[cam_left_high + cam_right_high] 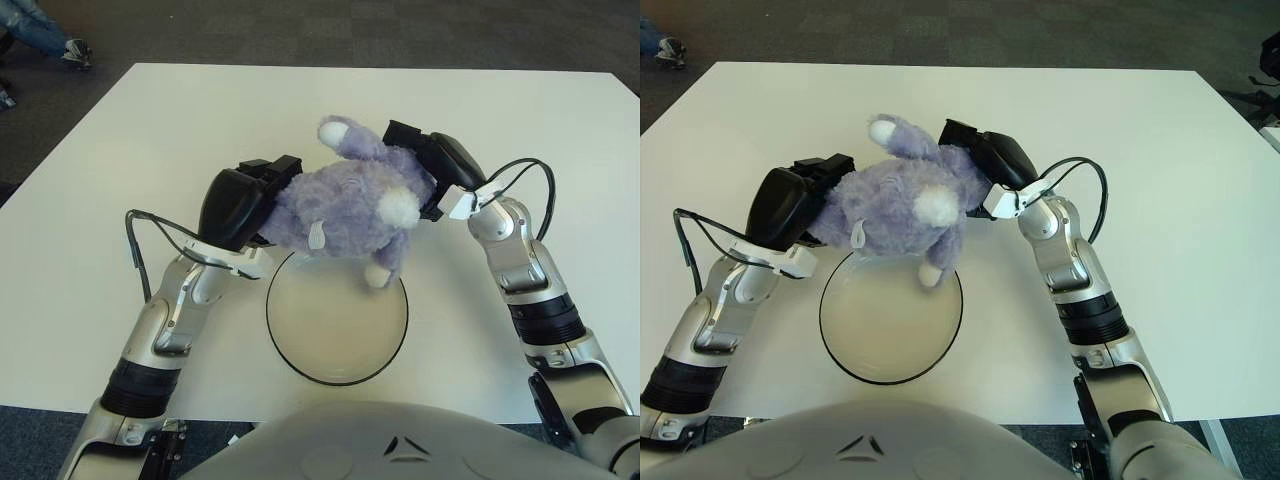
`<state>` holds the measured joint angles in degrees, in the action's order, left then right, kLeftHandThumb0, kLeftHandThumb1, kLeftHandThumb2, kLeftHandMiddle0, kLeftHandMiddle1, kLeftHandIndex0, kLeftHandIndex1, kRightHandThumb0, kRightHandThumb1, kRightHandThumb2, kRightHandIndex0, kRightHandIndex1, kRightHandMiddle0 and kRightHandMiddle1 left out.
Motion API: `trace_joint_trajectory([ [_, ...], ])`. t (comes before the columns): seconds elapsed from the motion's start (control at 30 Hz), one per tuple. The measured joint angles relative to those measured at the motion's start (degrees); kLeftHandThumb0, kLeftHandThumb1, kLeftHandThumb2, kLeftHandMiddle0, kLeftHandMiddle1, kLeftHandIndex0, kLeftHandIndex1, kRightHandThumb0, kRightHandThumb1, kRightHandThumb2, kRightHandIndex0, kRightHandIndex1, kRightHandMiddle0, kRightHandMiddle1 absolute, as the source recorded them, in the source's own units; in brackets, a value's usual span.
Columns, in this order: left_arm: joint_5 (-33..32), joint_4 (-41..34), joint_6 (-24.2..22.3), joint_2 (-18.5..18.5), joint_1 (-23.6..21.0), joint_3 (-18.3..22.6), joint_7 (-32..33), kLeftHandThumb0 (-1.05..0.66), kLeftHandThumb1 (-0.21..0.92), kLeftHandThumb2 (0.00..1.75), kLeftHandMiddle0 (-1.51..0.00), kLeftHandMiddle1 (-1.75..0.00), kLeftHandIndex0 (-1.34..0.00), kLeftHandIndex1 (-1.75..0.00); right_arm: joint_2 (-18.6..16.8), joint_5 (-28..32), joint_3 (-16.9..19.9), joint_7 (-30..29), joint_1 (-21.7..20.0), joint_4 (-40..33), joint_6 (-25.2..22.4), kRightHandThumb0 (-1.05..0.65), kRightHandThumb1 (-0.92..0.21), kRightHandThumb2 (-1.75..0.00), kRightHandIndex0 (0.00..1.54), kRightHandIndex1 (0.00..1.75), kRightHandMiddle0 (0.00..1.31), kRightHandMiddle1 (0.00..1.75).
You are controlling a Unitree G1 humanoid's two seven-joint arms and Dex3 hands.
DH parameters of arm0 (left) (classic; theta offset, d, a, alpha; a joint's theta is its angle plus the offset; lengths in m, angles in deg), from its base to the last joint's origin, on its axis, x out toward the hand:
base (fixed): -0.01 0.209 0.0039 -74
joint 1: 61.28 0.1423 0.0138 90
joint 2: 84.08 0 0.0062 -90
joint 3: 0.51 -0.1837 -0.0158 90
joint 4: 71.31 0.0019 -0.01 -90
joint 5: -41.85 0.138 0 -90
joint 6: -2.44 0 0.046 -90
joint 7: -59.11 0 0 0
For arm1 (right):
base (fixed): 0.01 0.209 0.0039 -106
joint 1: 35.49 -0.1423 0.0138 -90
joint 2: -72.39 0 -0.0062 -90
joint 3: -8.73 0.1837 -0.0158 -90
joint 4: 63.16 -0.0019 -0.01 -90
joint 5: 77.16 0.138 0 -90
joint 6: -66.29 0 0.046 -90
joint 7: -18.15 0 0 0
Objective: Put the doll into the plate.
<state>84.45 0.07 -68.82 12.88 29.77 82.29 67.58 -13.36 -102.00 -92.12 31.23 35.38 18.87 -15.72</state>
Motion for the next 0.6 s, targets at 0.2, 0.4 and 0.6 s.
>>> trace_joint_trajectory([
  [0.2,-1.19,-1.27,0.7,0.17,1.74,0.51,-0.68,0.0,-0.08,1.64,-0.99,-1.38,-0.74,-1.75,0.63,0.95,0.12,1.2,1.13,-1.81,0.24,0.0,0.12,-1.75,0.99,1.58,0.71,1.75],
  [0.4,-1.99,-1.99,1.43,0.24,2.79,0.92,-1.67,0.0,-0.03,1.62,-0.92,-1.49,-0.69,-1.75,1.2,1.39,0.33,2.35,2.41,-3.44,0.16,0.0,0.12,-1.74,0.99,1.57,0.72,1.75],
  [0.6,-3.32,-3.59,1.53,0.3,4.32,1.51,-3.4,0.0,0.0,1.64,-0.84,-1.66,-0.66,-1.75,1.49,1.45,0.36,2.73,3.25,-4.44,0.49,0.0,0.12,-1.75,0.99,1.56,0.72,1.75],
])
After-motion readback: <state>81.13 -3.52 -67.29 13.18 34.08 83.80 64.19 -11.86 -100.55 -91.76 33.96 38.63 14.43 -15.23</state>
